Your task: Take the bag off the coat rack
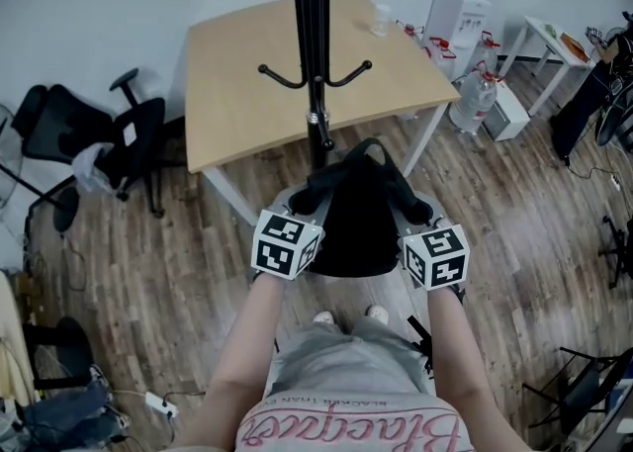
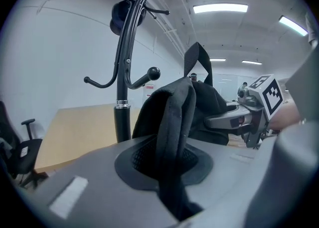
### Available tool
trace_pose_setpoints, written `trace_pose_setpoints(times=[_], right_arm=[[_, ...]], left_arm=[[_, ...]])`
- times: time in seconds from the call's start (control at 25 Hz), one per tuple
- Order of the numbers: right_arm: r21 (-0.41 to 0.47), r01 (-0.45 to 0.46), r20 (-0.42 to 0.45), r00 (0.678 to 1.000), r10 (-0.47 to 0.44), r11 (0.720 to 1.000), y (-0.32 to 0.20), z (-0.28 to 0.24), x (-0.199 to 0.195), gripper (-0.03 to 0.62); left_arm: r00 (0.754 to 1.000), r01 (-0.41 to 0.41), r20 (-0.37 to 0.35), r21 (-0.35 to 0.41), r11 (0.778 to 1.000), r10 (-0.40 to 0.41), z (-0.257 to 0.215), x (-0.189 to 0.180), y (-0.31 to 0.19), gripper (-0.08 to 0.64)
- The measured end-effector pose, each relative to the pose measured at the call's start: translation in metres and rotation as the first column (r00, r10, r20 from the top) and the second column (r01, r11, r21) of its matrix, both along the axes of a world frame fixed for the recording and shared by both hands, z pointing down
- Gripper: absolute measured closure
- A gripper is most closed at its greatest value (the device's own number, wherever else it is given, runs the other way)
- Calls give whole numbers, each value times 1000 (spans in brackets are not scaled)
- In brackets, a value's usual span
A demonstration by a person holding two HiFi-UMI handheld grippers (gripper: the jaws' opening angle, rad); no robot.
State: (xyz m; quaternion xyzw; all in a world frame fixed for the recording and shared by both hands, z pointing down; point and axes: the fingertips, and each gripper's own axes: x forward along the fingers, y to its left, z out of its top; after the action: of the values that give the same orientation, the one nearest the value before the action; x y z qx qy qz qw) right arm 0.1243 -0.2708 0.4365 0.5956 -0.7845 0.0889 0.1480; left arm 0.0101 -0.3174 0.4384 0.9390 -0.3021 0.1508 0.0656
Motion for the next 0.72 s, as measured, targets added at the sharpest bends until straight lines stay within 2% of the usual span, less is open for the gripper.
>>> trace_pose_setpoints(times=[0.72], right_arm=[[73,-59,-72,995,64,996,-10,-56,102,525]], left_arm=[[997,-38,-63,86,996,44,-55,104,-16,494]])
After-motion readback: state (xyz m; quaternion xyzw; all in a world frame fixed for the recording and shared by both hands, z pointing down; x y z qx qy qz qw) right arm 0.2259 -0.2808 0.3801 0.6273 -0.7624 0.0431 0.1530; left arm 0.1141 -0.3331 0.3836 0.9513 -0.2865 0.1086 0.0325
